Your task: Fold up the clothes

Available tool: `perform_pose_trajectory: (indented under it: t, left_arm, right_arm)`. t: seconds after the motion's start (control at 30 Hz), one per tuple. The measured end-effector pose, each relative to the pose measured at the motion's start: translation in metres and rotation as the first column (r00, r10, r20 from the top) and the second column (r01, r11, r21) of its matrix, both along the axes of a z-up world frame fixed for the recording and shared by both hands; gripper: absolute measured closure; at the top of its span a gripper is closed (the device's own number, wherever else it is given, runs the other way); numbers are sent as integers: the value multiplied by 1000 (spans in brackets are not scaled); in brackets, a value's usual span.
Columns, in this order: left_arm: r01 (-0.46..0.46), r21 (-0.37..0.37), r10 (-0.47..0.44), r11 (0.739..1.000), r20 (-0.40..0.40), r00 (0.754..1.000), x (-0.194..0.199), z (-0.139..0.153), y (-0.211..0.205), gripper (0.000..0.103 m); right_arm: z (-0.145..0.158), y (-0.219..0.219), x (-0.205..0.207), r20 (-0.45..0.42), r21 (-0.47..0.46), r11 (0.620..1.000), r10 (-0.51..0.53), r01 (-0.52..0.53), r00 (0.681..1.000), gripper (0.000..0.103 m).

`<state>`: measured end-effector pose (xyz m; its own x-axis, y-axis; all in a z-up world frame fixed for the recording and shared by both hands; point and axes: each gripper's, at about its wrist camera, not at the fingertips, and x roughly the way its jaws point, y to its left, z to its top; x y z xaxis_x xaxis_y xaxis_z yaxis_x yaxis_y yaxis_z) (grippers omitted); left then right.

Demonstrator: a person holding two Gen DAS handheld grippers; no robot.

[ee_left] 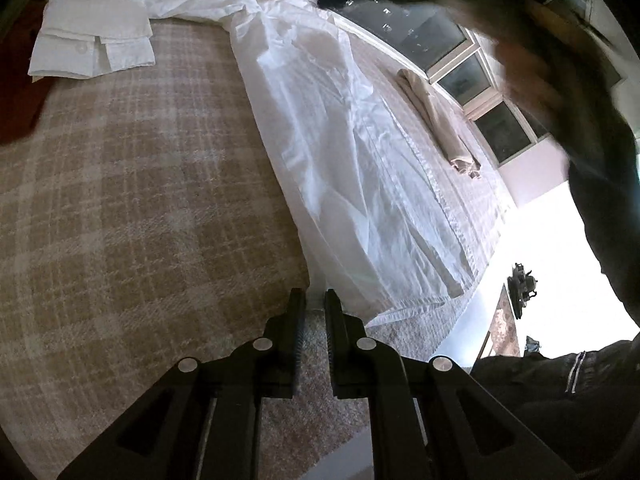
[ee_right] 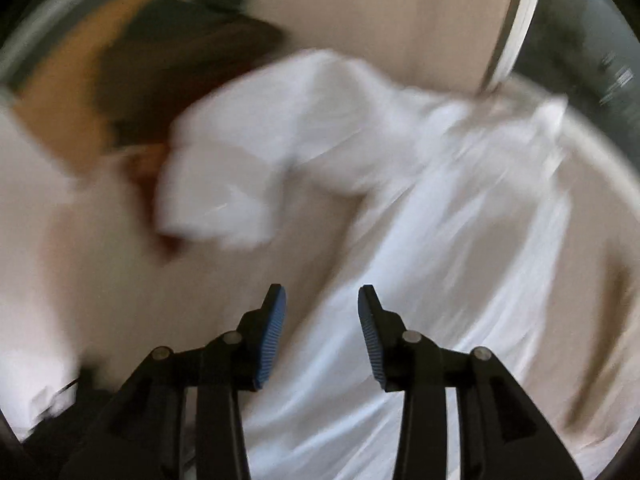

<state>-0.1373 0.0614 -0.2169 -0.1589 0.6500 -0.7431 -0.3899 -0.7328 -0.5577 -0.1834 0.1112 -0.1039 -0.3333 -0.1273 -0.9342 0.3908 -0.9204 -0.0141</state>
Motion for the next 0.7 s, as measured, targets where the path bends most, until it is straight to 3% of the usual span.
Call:
perform_pose_trajectory:
  t: [0.1, 0.23, 0.33, 0.4, 0.53, 0.7]
  left_arm:
    - [5, 4, -5, 1000, 4, 1000, 0, -1, 0, 94]
    - [21, -2, -21, 1000, -2, 1000, -1, -1, 1, 94]
    - [28, 4, -28, 1000, 0, 1000, -1, 0, 1, 94]
    - [31, 12, -31, 999, 2, 1000, -2, -1, -1, 94]
    - [35, 30, -35, 999, 8, 999, -2, -2, -4, 94]
    - [40, 42, -40, 998, 14, 999, -3, -3, -7, 94]
  right_arm:
    - [-25, -14, -39, -21, 123, 992, 22, -19, 1000, 66]
    - [-45, -24, -60, -36, 251, 967, 41, -31, 998, 66]
    - [-51, -19, -73, -4, 225, 974, 24, -23, 1000, 68]
    - [-50, -14, -81, 17, 171, 985, -10, 7, 1000, 97]
    - [-35, 3, -90, 27, 40, 997, -74, 73, 997, 97]
    - [-36, 5, -90, 38, 21, 996, -86, 85, 996, 97]
